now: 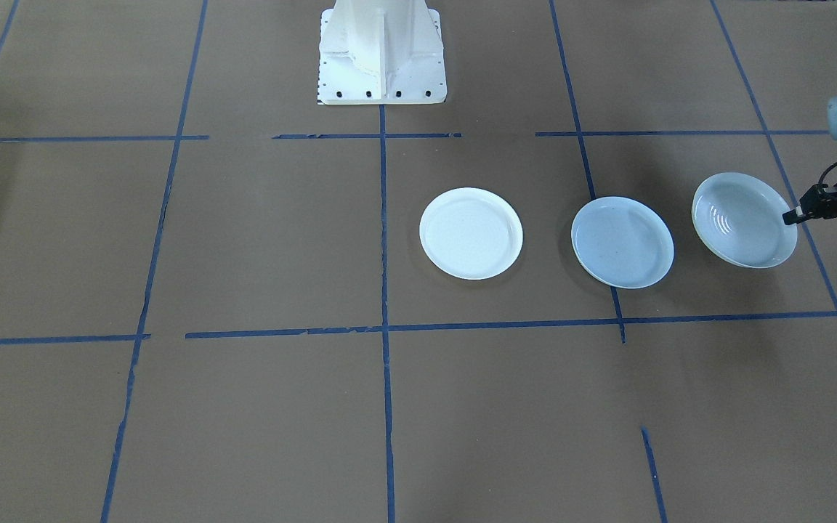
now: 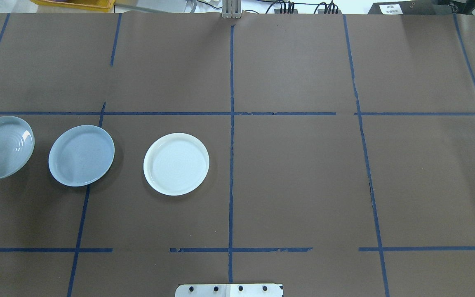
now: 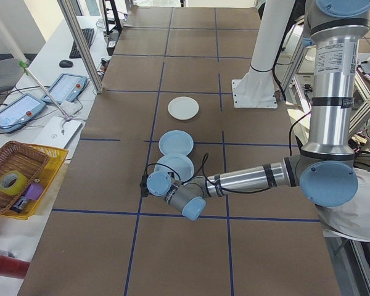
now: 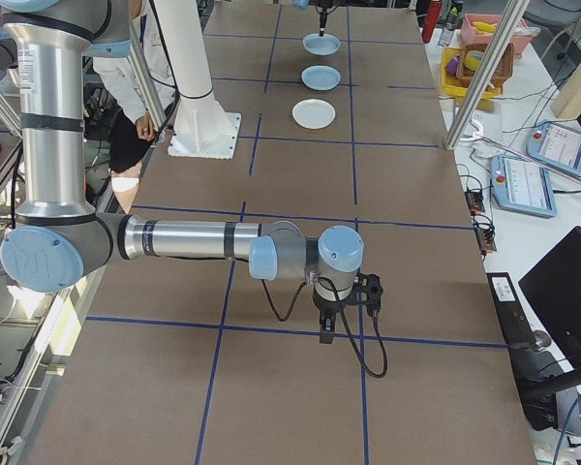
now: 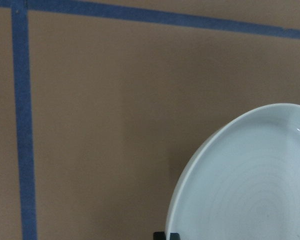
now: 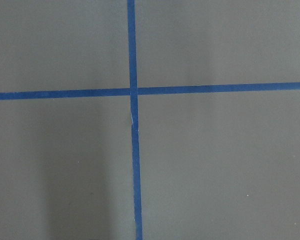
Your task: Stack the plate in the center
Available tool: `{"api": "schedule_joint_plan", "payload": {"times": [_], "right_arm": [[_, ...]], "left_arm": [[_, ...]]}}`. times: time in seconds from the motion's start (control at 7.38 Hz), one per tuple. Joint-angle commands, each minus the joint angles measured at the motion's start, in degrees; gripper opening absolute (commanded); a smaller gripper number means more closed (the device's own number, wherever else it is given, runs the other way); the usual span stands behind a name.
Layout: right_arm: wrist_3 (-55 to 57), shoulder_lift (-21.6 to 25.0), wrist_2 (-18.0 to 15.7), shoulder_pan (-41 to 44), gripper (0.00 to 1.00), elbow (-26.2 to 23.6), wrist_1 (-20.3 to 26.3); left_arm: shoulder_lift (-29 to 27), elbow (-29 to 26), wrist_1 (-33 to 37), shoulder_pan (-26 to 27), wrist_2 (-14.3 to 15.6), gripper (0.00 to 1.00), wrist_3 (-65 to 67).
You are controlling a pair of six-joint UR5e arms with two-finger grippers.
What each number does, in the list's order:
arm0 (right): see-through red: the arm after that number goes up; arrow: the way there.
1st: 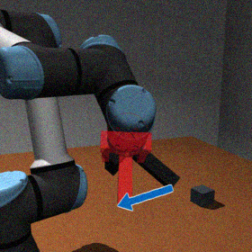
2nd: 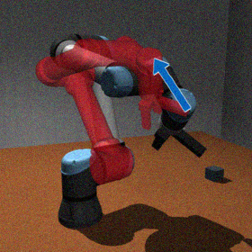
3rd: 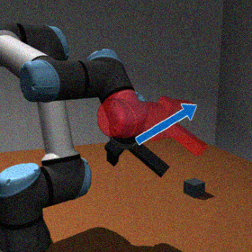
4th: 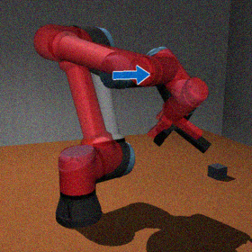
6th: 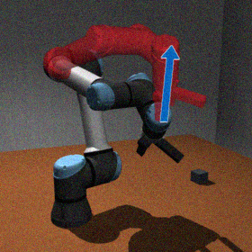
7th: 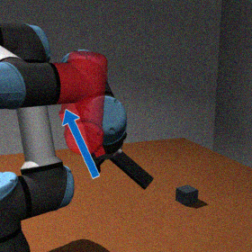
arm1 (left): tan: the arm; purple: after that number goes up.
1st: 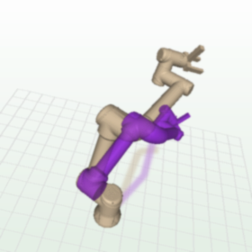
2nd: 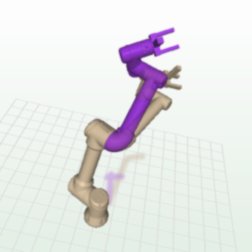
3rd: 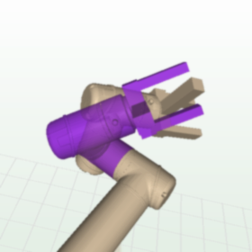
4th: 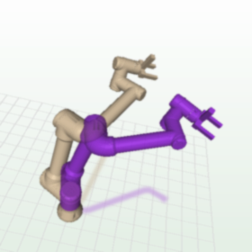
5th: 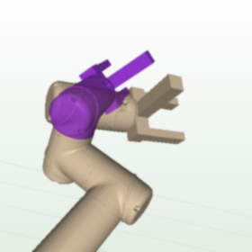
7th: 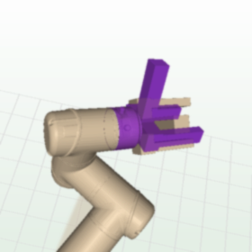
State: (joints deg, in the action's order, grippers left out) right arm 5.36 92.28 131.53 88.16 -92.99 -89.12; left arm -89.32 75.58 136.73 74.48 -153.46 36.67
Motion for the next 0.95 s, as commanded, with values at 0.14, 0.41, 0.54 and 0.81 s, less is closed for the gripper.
{"api": "schedule_joint_plan", "payload": {"times": [0.14, 0.41, 0.54, 0.81], "right_arm": [[-0.1, 0.0, -0.1, 0.0, 1.0, 0.0, 0.0], [0.0, 0.0, 0.0, 0.0, 1.0, 0.0, 0.0], [0.0, 0.0, -0.1, 0.0, 1.0, 0.0, 0.0], [0.0, 0.0, 0.0, 0.0, 1.0, 0.0, 0.0]], "left_arm": [[0.1, 9.3, 0.5, -5.9, 7.9, 0.0, 20.0], [-0.2, 10.8, 4.7, -13.7, 12.0, 0.0, 29.8], [-1.0, 10.7, 6.8, -16.3, 12.1, 0.0, 34.4], [-3.1, 10.4, 6.7, -18.2, 13.4, 0.0, 36.4]]}}
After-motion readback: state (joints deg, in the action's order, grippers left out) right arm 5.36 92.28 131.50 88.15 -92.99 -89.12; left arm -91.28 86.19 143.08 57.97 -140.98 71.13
